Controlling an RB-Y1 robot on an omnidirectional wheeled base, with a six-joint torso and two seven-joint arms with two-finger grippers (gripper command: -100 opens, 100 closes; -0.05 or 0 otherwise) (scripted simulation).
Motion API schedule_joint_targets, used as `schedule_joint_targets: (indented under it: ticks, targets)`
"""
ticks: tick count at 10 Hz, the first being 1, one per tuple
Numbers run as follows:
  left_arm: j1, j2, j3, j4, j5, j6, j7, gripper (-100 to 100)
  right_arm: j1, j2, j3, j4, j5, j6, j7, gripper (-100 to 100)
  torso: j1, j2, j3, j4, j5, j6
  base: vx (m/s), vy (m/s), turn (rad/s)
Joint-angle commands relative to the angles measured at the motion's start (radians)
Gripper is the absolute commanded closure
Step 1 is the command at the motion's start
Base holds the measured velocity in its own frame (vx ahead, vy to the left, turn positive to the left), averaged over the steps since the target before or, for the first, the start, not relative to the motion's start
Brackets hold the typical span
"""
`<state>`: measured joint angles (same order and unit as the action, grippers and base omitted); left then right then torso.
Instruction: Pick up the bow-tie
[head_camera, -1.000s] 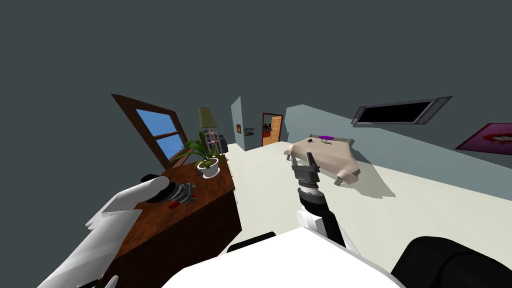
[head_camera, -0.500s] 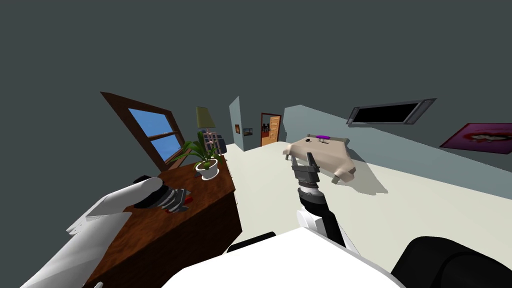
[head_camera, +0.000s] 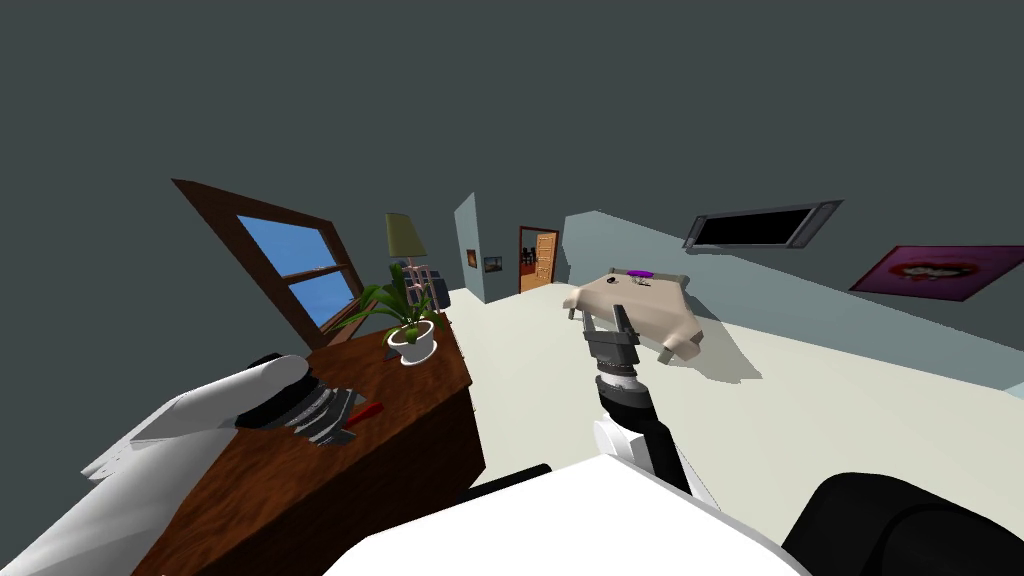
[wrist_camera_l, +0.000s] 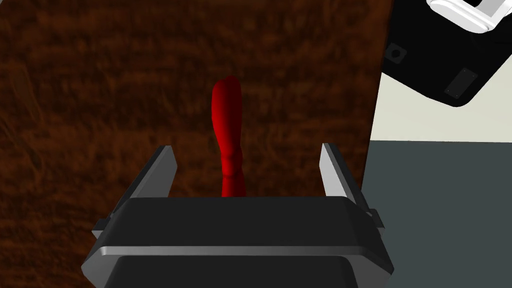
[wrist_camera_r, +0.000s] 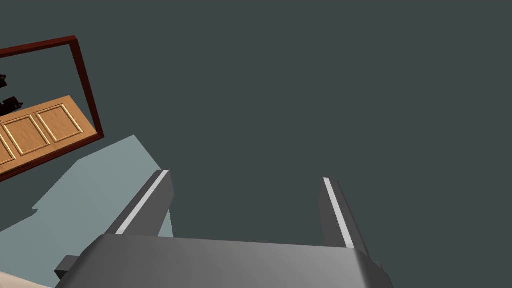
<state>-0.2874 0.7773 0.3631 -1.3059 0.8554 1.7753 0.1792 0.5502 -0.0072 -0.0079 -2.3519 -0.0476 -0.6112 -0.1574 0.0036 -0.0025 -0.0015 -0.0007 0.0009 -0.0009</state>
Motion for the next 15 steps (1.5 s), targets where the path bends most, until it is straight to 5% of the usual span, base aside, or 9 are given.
schedule_joint_targets:
  ticks: [1, 3, 4, 5, 8, 9, 13, 14, 15]
  targets:
    - [0.005, 0.017, -0.001, 0.014, 0.009, 0.03, -0.009, -100, 0.0, 0.0, 0.0, 0.0, 0.0, 0.0, 0.0, 0, 0.0, 0.0, 0.0, 0.0, 0.0, 0.0, 0.033, 0.038, -0.043]
    - [0.003, 0.021, -0.002, 0.025, 0.01, 0.03, -0.015, -100, 0.0, 0.0, 0.0, 0.0, 0.0, 0.0, 0.0, 0, -0.003, 0.002, 0.001, 0.0, 0.0, 0.0, -0.005, 0.002, -0.01]
    - [0.004, 0.022, -0.002, 0.026, 0.01, 0.034, -0.016, 0, 0.0, 0.0, 0.0, 0.0, 0.0, 0.0, 0.0, 0, -0.004, 0.003, 0.001, 0.001, -0.001, 0.0, 0.0, 0.0, 0.0]
    - [0.008, 0.005, -0.012, 0.045, -0.003, 0.002, -0.024, -100, 0.0, 0.0, 0.0, 0.0, 0.0, 0.0, 0.0, 0, -0.004, 0.003, 0.001, 0.001, -0.001, 0.0, -0.003, 0.002, -0.026]
    - [0.014, -0.007, -0.017, 0.051, -0.011, -0.015, -0.027, -100, 0.0, 0.0, 0.0, 0.0, 0.0, 0.0, 0.0, 0, -0.004, 0.003, 0.002, 0.001, -0.001, 0.0, -0.003, 0.002, -0.019]
    - [0.015, -0.009, -0.018, 0.052, -0.011, -0.019, -0.027, 100, 0.0, 0.0, 0.0, 0.0, 0.0, 0.0, 0.0, 0, -0.004, 0.003, 0.002, 0.001, -0.001, 0.0, 0.0, 0.0, 0.0]
    - [0.014, -0.008, -0.017, 0.052, -0.011, -0.018, -0.027, 100, 0.0, 0.0, 0.0, 0.0, 0.0, 0.0, 0.0, 0, -0.003, 0.003, 0.001, 0.0, 0.0, 0.0, 0.0, 0.0, 0.0]
    - [0.014, -0.008, -0.017, 0.052, -0.011, -0.018, -0.027, 0, 0.0, 0.0, 0.0, 0.0, 0.0, 0.0, 0.0, 0, -0.003, 0.003, 0.001, 0.0, 0.0, 0.0, 0.0, 0.0, 0.0]
    - [0.006, 0.012, -0.008, 0.037, 0.003, 0.015, -0.021, 100, 0.0, 0.0, 0.0, 0.0, 0.0, 0.0, 0.0, 0, -0.003, 0.003, 0.001, 0.0, 0.0, 0.0, 0.006, -0.001, 0.032]
